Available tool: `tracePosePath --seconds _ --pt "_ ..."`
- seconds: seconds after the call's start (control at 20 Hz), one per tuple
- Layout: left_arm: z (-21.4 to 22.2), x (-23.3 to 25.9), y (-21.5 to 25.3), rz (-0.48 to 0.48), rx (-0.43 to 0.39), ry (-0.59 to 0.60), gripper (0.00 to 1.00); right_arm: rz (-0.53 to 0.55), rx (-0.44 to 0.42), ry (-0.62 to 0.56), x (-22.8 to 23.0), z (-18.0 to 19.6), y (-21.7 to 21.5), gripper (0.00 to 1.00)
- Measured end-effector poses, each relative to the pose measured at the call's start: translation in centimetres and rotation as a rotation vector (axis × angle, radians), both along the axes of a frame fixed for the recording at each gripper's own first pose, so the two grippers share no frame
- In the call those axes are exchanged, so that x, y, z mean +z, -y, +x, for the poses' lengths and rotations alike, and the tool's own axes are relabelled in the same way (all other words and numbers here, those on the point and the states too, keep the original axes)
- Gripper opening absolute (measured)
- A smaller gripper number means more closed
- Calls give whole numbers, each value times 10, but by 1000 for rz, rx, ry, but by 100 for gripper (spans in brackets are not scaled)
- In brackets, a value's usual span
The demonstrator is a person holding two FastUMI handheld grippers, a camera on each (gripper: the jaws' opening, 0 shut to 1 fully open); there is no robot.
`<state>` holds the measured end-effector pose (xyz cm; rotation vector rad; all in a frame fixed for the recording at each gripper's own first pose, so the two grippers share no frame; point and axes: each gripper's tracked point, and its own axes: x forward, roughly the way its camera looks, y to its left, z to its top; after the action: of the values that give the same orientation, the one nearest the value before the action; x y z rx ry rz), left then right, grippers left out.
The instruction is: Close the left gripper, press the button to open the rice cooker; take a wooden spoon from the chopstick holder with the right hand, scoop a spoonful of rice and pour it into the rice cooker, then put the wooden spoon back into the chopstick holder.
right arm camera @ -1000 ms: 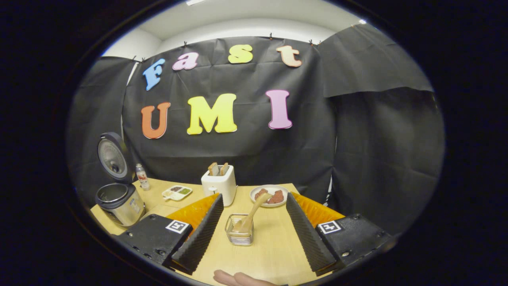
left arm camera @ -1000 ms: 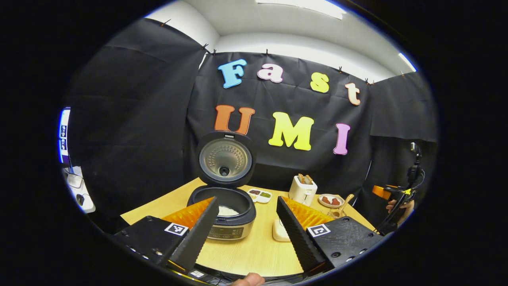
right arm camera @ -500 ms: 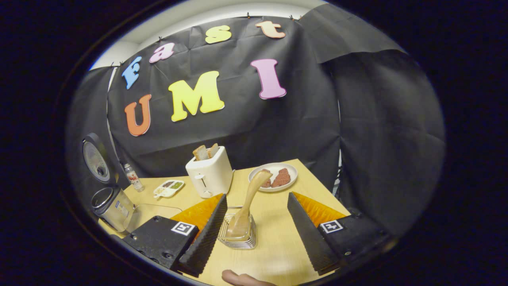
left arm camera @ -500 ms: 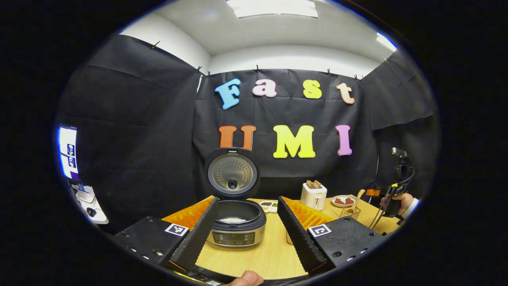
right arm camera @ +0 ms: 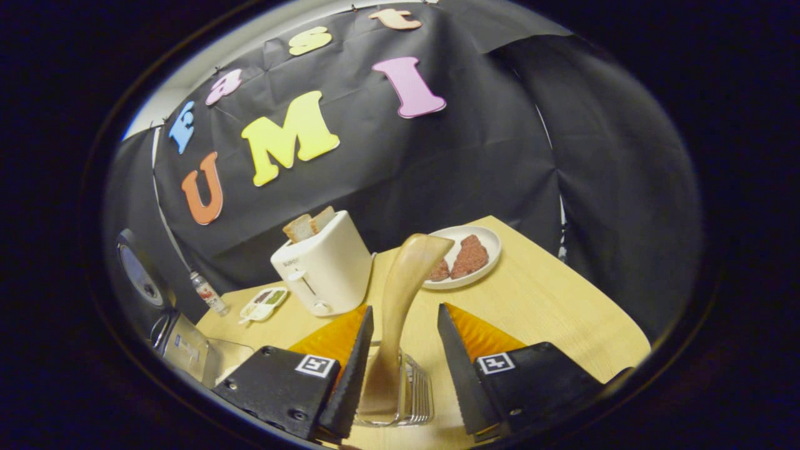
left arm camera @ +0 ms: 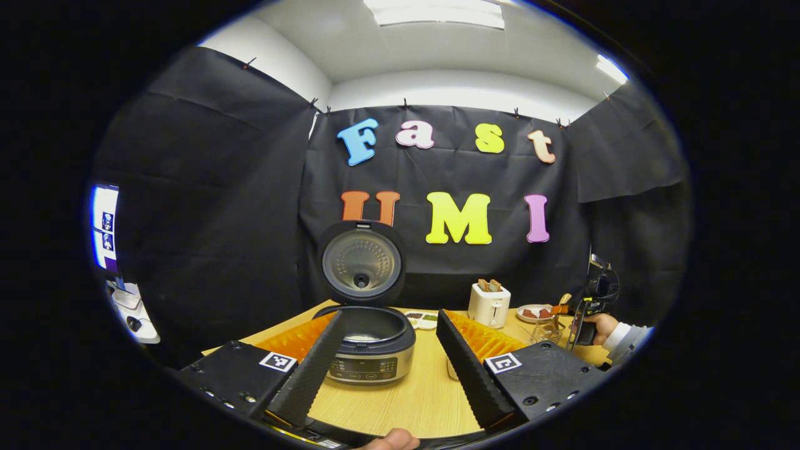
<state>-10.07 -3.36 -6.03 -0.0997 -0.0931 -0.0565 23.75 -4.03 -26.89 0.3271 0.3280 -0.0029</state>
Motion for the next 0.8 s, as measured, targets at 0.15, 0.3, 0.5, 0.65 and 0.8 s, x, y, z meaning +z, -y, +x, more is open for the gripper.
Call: tracePosePath --seconds 0.15,0.3,0.5,0.65,0.8 --pt "5 -13 -5 -12 -2 -27 94 36 46 50 8 5 -12 51" --pt "6 -23 -3 -28 -18 -46 94 40 50 47 10 3 -19 18" --pt "-1 -26 -3 -18 -37 -45 95 -9 32 77 33 -5 -19 13" --pt "-10 -25 0 -32 -60 -29 94 -53 34 125 59 -15 -25 13" --pt "-19 -27 -2 -20 -65 -25 94 -96 31 162 84 -27 -34 13"
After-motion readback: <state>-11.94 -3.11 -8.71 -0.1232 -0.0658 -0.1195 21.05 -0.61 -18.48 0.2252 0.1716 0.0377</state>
